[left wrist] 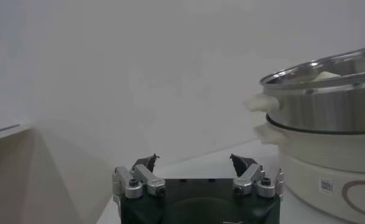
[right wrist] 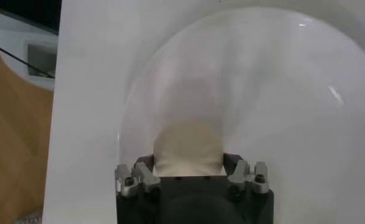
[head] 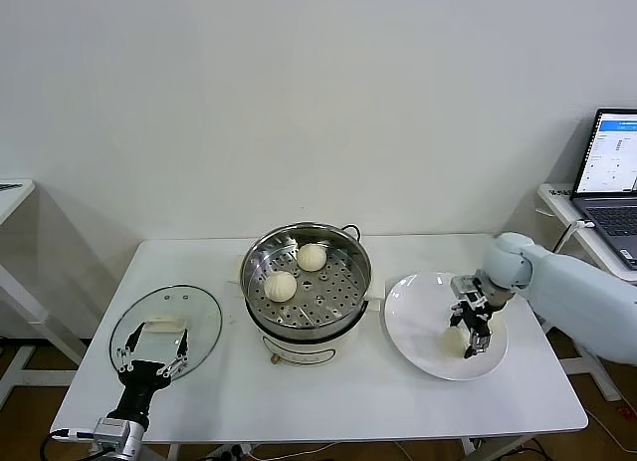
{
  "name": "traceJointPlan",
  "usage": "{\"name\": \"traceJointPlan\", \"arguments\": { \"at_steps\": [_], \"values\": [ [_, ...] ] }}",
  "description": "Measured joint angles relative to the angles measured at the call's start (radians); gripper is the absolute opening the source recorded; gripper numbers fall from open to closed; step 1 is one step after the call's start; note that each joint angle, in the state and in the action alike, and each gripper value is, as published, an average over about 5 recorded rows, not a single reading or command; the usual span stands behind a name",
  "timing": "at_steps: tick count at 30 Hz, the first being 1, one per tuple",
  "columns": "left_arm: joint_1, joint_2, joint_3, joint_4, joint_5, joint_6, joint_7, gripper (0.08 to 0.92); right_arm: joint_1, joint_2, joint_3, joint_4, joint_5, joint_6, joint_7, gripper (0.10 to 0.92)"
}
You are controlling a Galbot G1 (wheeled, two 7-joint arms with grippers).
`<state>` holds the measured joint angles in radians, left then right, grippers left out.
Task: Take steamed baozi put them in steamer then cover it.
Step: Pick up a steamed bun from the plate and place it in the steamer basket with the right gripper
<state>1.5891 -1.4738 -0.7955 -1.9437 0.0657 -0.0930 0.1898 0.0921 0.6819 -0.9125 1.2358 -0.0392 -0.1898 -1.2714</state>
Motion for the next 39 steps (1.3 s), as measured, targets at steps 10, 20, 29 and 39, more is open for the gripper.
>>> {"name": "traceJointPlan", "arguments": {
  "at_steps": [10,20,29,39],
  "values": [
    [-0.001,0.003,0.002,-0.005,0.001,0.001,-0.001,0.823,0.288,0.067,-0.143,-0.028,0.082,0.08,-0.04,0.712],
    [0.0,0.009,-0.014,-0.003,-0.003,0.001,0.007,0.823,0.545,0.222,-0.287,-0.013,0.066,0.322,-0.032,0.712],
    [-0.003,0.01,-0.026,0.008,-0.005,-0.001,0.013,0.823,0.625,0.353,-0.362,0.046,-0.007,0.553,0.056,0.712],
    [-0.005,0.01,-0.043,0.021,-0.008,-0.004,0.02,0.823,0.626,0.424,-0.388,0.122,-0.064,0.668,0.156,0.712]
  ]
}}
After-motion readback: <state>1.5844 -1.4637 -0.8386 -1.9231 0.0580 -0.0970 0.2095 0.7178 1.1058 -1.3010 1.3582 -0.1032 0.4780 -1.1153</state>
